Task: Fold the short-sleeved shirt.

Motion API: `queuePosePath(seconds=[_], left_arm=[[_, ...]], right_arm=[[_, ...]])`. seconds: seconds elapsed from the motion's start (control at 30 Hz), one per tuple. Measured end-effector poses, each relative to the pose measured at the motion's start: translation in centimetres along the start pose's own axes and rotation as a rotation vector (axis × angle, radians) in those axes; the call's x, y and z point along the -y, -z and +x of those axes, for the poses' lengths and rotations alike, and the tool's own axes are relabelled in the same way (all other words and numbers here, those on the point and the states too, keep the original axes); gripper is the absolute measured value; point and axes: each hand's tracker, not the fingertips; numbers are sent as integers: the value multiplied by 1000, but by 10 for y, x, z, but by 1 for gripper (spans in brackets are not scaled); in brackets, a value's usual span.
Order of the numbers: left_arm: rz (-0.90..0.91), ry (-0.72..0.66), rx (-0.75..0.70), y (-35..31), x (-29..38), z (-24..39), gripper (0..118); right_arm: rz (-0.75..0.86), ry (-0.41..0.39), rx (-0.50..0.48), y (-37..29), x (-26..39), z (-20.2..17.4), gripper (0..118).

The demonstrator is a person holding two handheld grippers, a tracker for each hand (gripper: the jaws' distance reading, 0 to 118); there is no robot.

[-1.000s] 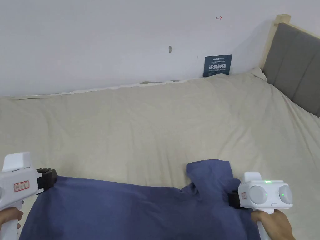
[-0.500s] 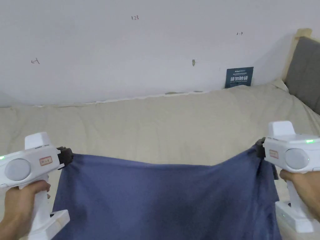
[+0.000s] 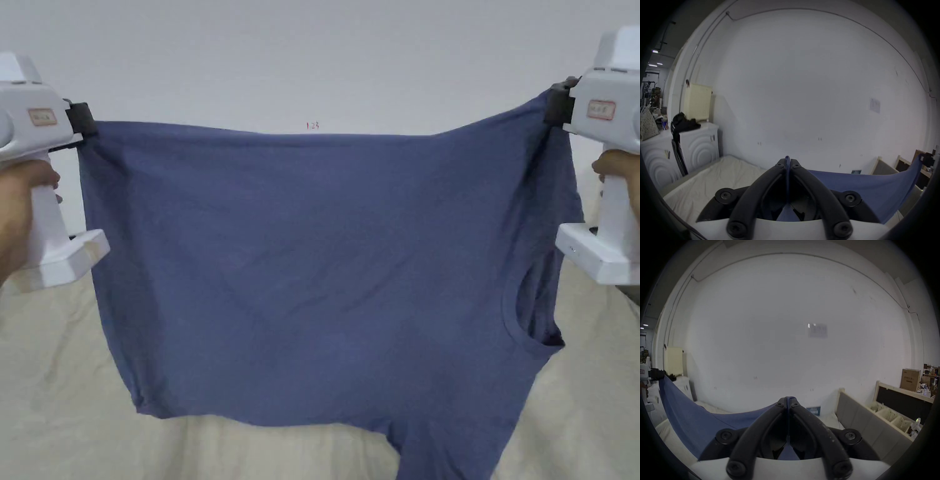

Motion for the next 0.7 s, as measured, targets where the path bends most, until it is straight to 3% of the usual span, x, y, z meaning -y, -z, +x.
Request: queuePosePath(seconds=[0.17,0.3,0.7], left_arm=[[44,-1,-13,12,-14,0,3],[36,1,-19,30,16,-11,3],[-326,48,-70,65,237,-67,3]], right_arm=[[37,-8,-4,13,-16,-6,3],[40,-6,-9,29,13,-8,3],[-277,-47,-60,80,214,-13,3]])
